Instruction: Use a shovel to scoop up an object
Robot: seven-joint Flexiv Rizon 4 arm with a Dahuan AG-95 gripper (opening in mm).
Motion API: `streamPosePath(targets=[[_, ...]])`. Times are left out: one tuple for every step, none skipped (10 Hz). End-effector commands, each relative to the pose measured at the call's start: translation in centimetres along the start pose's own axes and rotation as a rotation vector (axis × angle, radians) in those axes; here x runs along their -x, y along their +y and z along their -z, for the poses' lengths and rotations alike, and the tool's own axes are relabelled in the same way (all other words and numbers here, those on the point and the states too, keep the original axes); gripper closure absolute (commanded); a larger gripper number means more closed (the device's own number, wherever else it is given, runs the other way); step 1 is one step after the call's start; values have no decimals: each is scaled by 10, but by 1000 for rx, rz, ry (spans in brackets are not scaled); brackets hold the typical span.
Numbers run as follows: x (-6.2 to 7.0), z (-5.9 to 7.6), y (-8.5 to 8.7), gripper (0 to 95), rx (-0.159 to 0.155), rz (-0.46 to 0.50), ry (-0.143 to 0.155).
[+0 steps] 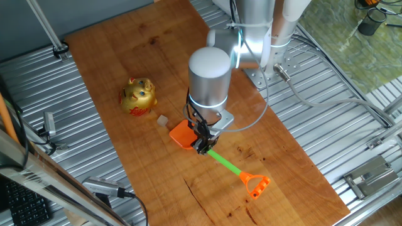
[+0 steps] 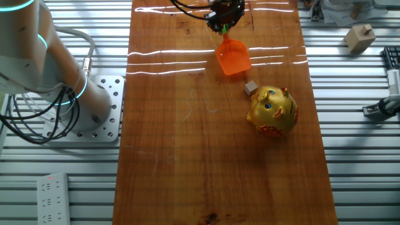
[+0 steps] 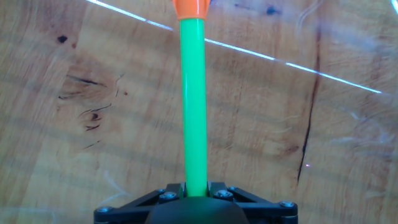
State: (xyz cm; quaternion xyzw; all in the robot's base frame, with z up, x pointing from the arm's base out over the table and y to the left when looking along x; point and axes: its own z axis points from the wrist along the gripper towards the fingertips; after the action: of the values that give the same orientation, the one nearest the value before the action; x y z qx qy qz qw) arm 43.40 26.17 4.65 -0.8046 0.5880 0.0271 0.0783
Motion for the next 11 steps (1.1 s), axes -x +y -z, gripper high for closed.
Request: streamPosePath(targets=[[1, 7, 0, 950, 6, -7, -15], [0, 10, -1, 950, 3, -11, -36], [-1, 12, -2, 950, 4, -10, -46], [-2, 12, -2, 950, 3, -10, -51], [-2, 13, -2, 950, 1, -13, -65], [-3, 13, -3, 950, -1, -15, -76], [-4, 14, -4, 950, -5, -16, -88], [-6, 16, -5, 950, -2, -14, -92], [-6, 17, -6, 950, 0, -12, -89], [-9, 17, -8, 950, -1, -11, -92], [-14, 16, -8, 950, -2, -7, -105]])
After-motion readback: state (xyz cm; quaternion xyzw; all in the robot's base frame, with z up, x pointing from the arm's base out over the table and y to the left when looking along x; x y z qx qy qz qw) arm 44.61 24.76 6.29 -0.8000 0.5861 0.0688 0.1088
